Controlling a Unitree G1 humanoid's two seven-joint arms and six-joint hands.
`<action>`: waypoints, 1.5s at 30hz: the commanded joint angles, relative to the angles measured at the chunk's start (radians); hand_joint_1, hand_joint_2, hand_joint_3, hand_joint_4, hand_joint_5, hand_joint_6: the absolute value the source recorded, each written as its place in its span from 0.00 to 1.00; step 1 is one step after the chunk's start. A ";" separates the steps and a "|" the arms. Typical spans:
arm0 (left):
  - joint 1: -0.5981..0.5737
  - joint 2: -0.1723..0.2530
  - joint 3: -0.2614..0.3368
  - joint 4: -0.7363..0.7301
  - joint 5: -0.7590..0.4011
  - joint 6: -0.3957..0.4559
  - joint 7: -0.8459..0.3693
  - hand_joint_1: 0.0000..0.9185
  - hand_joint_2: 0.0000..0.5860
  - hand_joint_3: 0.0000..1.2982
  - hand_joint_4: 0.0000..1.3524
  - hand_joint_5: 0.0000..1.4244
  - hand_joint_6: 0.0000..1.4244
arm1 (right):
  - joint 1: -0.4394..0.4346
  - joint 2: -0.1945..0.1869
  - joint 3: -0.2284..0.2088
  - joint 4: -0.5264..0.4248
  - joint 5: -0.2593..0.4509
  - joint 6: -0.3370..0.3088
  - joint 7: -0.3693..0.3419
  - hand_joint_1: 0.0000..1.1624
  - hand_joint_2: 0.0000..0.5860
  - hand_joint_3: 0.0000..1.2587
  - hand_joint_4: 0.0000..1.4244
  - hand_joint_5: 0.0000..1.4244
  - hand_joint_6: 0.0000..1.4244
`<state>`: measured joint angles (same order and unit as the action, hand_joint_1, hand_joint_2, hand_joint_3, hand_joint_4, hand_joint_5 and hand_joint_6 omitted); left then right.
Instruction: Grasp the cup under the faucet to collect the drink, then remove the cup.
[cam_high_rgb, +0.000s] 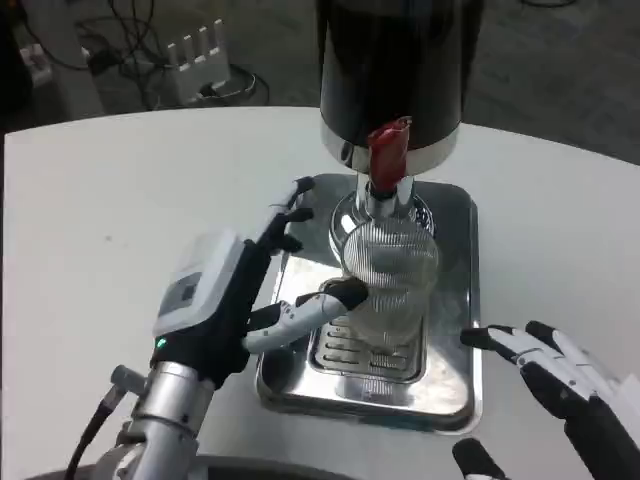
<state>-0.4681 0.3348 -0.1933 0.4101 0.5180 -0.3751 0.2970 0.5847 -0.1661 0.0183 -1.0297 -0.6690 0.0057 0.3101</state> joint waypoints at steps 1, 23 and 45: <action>0.061 0.009 0.051 -0.116 -0.056 0.011 -0.051 0.00 0.01 0.10 0.16 0.25 0.25 | -0.010 0.003 0.018 -0.001 -0.001 -0.007 -0.005 0.47 0.77 0.15 0.07 0.01 0.00; 0.053 -0.080 0.124 -0.659 -0.264 0.251 -0.338 0.00 0.09 0.24 0.10 0.17 0.16 | 0.018 0.007 0.024 -0.014 -0.004 -0.012 -0.012 0.48 0.78 0.15 0.07 0.01 0.00; 0.010 -0.076 0.070 -0.666 -0.272 0.260 -0.487 0.00 0.09 0.25 0.07 0.13 0.12 | 0.035 0.010 0.036 -0.016 -0.004 -0.023 -0.018 0.47 0.79 0.15 0.08 0.02 0.00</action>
<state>-0.4457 0.2548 -0.1071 -0.2645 0.2416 -0.1088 -0.1739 0.6049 -0.1621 0.0482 -1.0302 -0.6762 -0.0003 0.3034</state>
